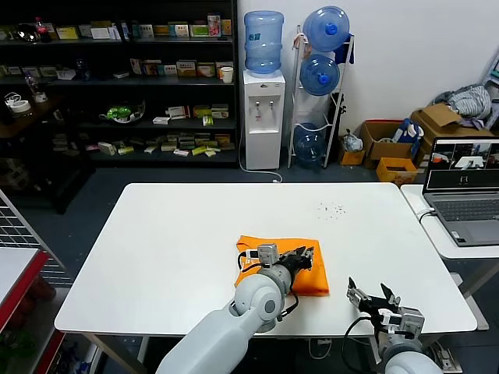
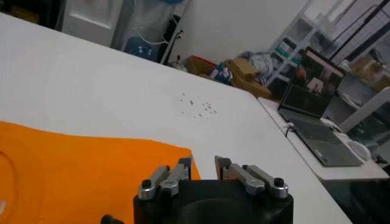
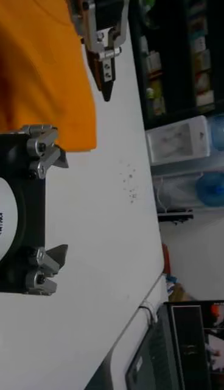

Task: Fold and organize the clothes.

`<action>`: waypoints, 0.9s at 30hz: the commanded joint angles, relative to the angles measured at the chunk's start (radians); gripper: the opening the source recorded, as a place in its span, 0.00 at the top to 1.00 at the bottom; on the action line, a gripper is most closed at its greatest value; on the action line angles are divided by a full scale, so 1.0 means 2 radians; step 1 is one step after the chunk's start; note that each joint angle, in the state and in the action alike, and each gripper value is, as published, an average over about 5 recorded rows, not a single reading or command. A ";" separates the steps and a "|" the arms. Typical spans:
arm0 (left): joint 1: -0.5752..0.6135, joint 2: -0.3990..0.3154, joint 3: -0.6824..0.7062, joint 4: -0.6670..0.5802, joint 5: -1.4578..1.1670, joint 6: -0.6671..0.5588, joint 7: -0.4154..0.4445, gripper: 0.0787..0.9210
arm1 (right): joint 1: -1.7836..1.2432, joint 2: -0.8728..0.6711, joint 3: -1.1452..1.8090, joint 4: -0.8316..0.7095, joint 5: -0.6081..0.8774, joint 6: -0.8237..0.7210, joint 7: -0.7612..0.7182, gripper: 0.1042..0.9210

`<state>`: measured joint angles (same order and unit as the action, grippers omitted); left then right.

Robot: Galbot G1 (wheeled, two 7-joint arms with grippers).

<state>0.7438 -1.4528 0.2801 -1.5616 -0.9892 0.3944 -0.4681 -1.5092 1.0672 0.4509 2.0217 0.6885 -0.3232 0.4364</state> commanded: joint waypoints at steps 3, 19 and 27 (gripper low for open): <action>0.136 0.090 -0.106 -0.149 0.056 -0.059 0.079 0.56 | -0.016 -0.002 0.028 -0.014 -0.057 0.113 -0.138 0.12; 0.459 0.117 -0.449 -0.140 0.253 -0.339 0.329 0.12 | -0.069 0.073 0.147 -0.052 -0.121 0.225 -0.270 0.12; 0.466 0.082 -0.458 -0.142 0.268 -0.345 0.355 0.12 | -0.081 0.120 0.168 -0.069 -0.172 0.279 -0.285 0.12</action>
<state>1.4998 -1.2343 -0.4411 -1.8298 -0.5801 -0.1281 0.0829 -1.6365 1.1909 0.7016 1.9238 0.4689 0.0759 -0.0373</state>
